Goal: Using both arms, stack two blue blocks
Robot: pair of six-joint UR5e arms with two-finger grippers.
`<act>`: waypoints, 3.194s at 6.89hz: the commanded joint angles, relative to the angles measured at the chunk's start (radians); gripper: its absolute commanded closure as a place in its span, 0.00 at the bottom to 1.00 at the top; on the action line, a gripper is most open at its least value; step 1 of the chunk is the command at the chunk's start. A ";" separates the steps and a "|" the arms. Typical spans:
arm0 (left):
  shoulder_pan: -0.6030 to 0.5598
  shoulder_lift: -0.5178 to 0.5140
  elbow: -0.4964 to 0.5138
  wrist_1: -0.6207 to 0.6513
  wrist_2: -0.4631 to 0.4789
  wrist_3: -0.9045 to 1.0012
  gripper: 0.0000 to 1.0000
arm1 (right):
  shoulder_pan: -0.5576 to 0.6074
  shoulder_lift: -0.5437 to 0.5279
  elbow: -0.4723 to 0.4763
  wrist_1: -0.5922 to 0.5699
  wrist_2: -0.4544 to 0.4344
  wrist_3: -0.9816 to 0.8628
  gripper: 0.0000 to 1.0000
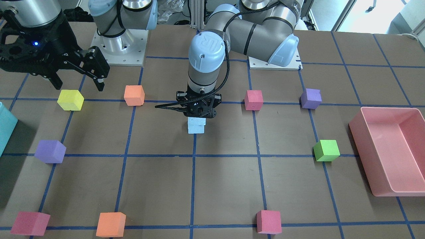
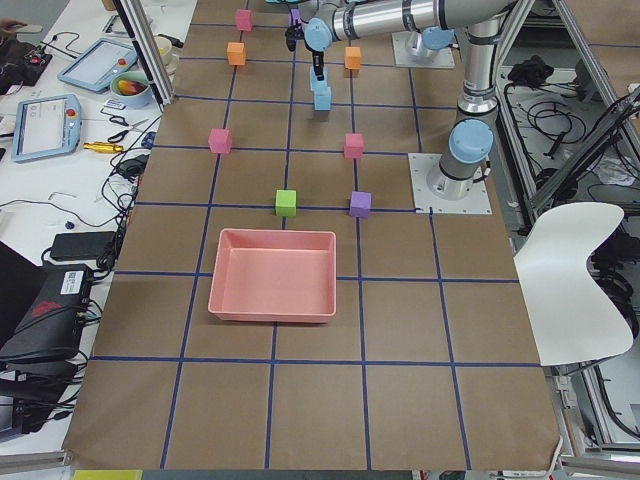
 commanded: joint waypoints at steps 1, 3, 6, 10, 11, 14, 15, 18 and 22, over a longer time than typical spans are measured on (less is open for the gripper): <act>0.000 -0.012 -0.024 0.017 -0.003 0.001 0.97 | 0.001 0.003 0.000 0.000 0.000 0.000 0.00; 0.000 -0.015 -0.038 0.043 -0.003 -0.004 0.96 | -0.001 0.003 0.000 0.000 -0.002 0.000 0.00; 0.001 -0.020 -0.083 0.106 -0.015 -0.004 0.12 | 0.002 0.004 0.000 0.002 -0.003 0.000 0.00; 0.049 0.054 -0.016 0.091 -0.075 0.013 0.00 | 0.002 0.006 0.000 0.003 -0.003 0.000 0.00; 0.105 0.085 0.032 0.027 -0.075 0.031 0.00 | 0.002 0.007 0.000 0.003 -0.003 0.002 0.00; 0.387 0.204 0.180 -0.223 0.014 0.476 0.00 | 0.001 0.007 0.000 0.003 -0.003 0.002 0.00; 0.464 0.223 0.259 -0.343 0.014 0.494 0.00 | 0.002 0.007 0.000 0.003 -0.003 0.002 0.00; 0.474 0.192 0.328 -0.377 0.107 0.479 0.00 | 0.002 0.007 0.000 0.005 -0.003 0.002 0.00; 0.452 0.234 0.272 -0.395 0.107 0.479 0.00 | 0.002 0.007 0.009 0.003 -0.002 0.002 0.00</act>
